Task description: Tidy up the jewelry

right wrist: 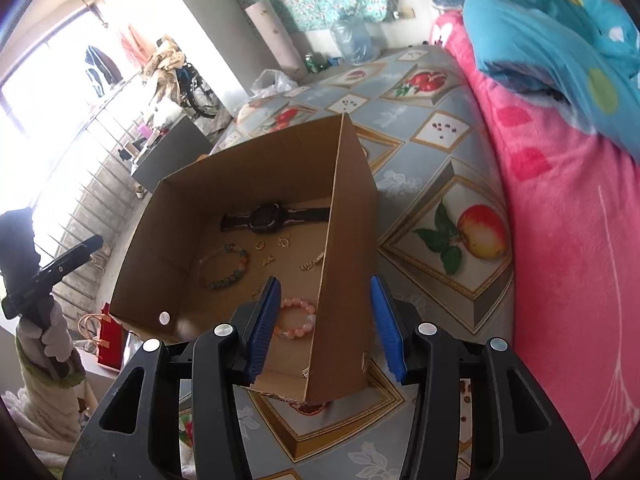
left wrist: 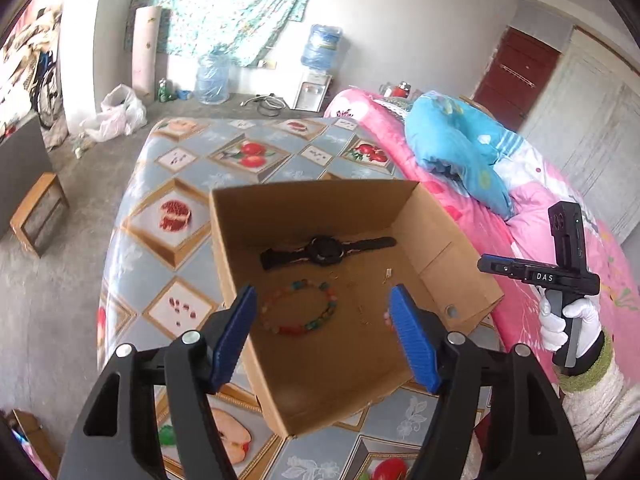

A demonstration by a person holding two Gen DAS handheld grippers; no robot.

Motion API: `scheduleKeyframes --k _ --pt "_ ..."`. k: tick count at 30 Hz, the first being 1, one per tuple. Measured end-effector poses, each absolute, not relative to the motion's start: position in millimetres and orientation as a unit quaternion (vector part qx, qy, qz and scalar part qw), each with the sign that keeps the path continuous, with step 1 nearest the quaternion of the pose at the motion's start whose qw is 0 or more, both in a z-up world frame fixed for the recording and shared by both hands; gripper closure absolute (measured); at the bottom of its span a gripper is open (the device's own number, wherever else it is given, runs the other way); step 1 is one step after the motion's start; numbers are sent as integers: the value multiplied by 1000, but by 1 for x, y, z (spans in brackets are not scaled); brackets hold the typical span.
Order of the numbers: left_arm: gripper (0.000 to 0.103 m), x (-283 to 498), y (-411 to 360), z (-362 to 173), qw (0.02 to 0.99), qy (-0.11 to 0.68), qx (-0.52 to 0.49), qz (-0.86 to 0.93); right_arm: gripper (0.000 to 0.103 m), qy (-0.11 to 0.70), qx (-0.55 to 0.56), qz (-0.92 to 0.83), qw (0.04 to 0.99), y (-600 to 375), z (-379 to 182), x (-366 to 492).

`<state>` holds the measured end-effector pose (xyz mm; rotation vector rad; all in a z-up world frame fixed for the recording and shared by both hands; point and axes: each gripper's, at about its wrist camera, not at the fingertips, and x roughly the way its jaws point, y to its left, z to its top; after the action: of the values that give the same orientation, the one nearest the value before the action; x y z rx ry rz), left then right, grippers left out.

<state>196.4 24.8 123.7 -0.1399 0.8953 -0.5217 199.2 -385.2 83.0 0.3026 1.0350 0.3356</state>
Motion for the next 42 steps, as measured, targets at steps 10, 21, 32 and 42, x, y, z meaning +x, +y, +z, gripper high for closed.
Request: scheduleKeyframes --k 10,21,32,42 --pt "31 195 31 62 844 466 -126 -233 60 519 134 150 831 -362 75 177" --pt "29 186 41 55 848 468 -130 -214 60 523 138 154 827 -350 72 152" --pt "26 156 33 56 851 467 -108 -213 60 520 154 150 827 -357 68 137" --pt "26 130 28 53 863 451 -99 -206 60 506 184 145 830 -361 64 114"
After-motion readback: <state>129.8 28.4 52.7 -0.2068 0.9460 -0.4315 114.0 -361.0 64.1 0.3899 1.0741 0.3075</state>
